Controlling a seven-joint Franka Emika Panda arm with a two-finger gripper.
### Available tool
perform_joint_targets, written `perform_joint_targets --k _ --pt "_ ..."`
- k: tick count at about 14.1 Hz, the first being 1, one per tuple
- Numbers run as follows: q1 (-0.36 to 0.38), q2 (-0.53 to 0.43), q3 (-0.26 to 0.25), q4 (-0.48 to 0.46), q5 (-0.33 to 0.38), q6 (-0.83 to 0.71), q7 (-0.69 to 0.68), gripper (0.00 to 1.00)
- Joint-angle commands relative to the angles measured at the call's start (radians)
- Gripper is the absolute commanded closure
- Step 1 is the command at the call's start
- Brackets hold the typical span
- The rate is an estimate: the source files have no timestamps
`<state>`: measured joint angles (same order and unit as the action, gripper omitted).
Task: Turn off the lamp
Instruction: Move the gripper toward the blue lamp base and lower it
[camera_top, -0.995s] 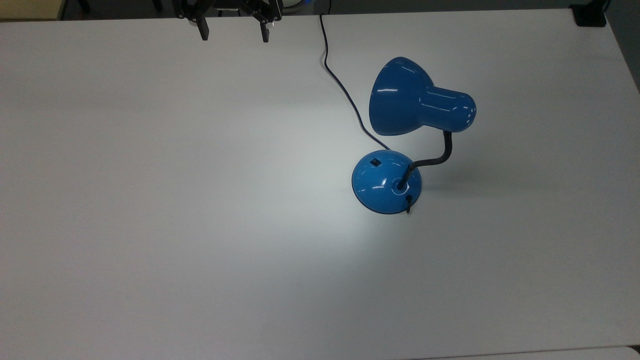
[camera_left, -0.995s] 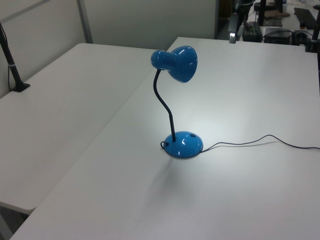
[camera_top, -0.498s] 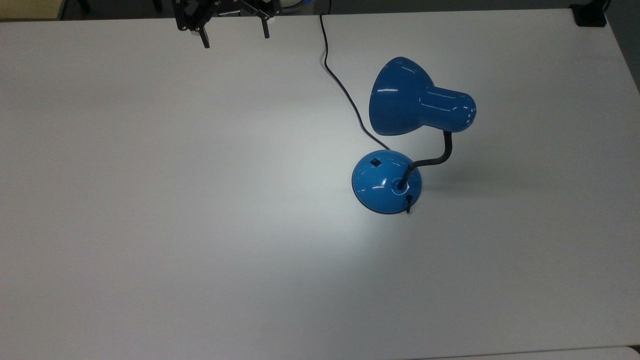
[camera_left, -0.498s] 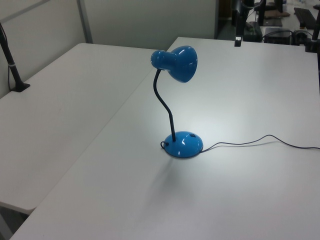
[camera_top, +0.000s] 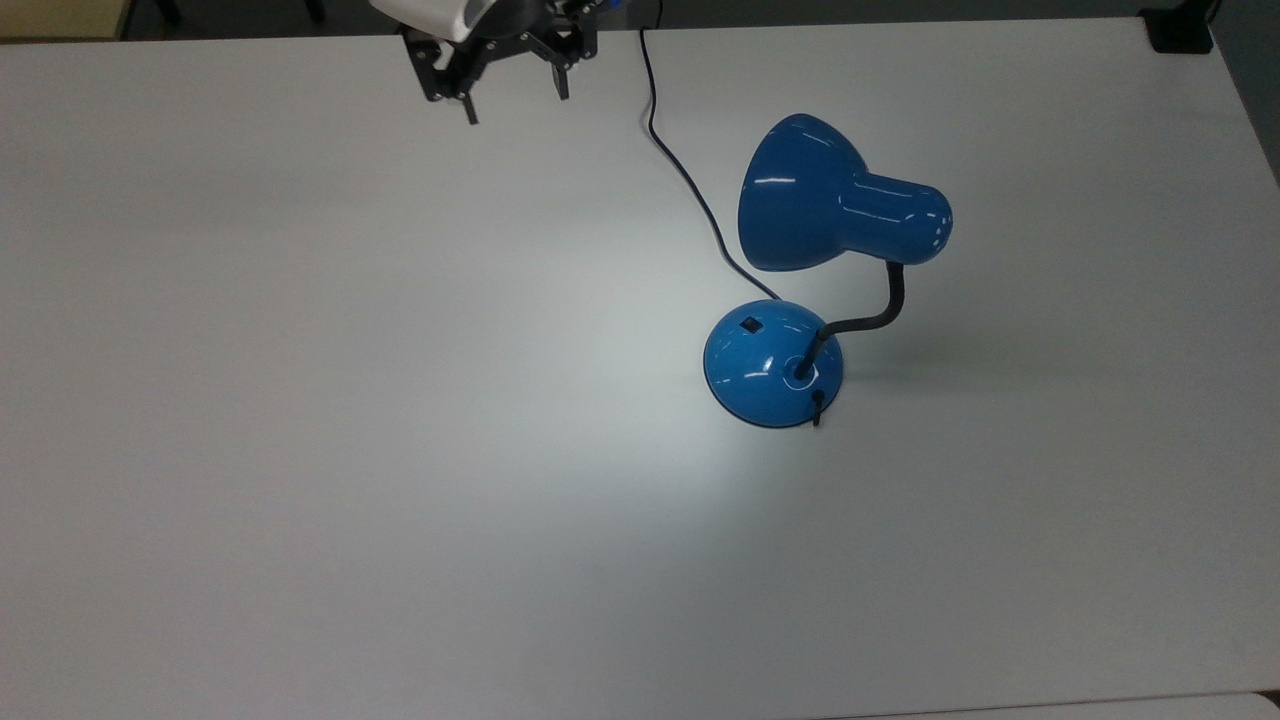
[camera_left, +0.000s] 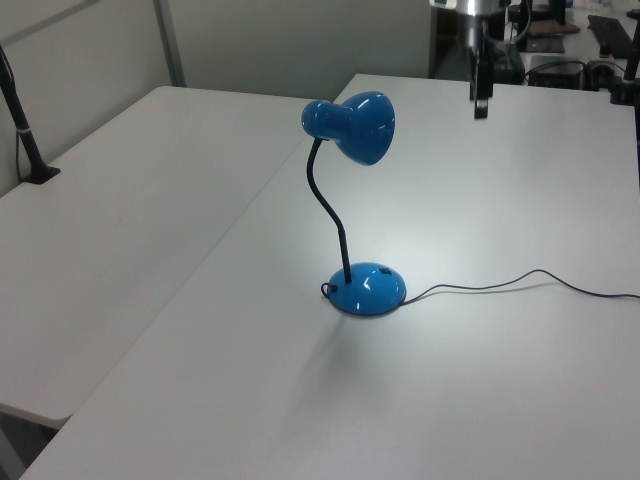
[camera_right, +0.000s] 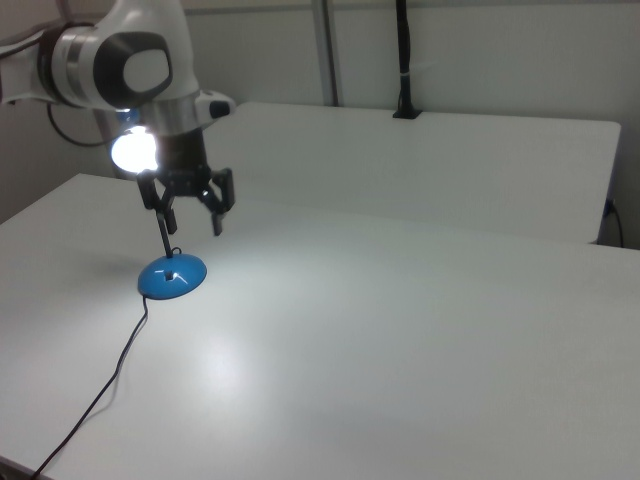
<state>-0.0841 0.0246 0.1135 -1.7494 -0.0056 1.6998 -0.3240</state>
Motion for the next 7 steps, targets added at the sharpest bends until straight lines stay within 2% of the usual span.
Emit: perform_joint_targets --k 1,3,7 --pt "0.024 0.026 0.04 -0.05 0.021 0.032 0.078 0.57" --pt "0.053 0.058 0.046 -0.05 0.036 0.058 0.132 0.8" --pt "0.113 0.124 0.048 -0.055 0.079 0.19 0.328 1.0"
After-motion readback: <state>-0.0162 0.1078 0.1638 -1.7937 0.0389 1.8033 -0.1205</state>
